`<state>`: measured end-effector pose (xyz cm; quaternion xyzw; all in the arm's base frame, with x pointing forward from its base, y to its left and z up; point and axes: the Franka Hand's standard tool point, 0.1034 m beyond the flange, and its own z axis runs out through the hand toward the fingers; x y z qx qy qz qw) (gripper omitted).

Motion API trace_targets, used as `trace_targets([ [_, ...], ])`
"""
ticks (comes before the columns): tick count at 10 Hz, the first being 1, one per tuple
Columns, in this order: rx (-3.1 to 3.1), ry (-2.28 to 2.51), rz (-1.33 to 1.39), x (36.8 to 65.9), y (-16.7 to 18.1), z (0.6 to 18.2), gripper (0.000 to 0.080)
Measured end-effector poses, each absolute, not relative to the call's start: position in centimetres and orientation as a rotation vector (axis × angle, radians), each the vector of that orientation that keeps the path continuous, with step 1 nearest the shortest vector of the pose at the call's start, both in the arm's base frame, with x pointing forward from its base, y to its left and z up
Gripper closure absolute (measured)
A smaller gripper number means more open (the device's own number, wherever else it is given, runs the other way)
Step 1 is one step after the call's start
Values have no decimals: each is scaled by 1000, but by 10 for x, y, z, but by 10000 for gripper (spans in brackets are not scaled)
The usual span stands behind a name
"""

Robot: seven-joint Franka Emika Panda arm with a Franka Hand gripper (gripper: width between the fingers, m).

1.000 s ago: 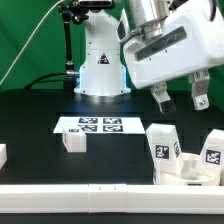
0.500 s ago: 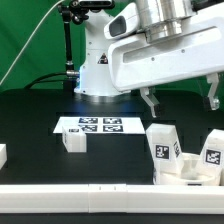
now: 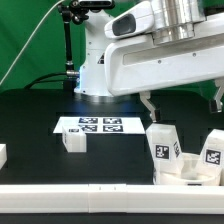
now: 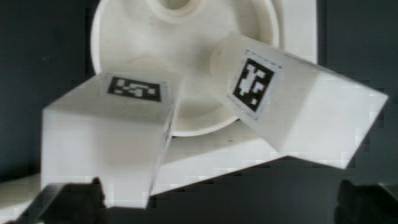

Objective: Assemble stool

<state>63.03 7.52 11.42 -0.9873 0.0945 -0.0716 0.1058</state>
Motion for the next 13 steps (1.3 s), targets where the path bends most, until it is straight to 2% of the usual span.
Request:
trace_targets([
  [3, -2940, 16, -240, 631, 73, 114, 150],
  [7, -2929, -870, -285, 630, 70, 112, 150],
  [11, -2859, -1182, -284, 631, 62, 111, 150],
  [13, -2854, -1191, -259, 625, 60, 101, 150],
])
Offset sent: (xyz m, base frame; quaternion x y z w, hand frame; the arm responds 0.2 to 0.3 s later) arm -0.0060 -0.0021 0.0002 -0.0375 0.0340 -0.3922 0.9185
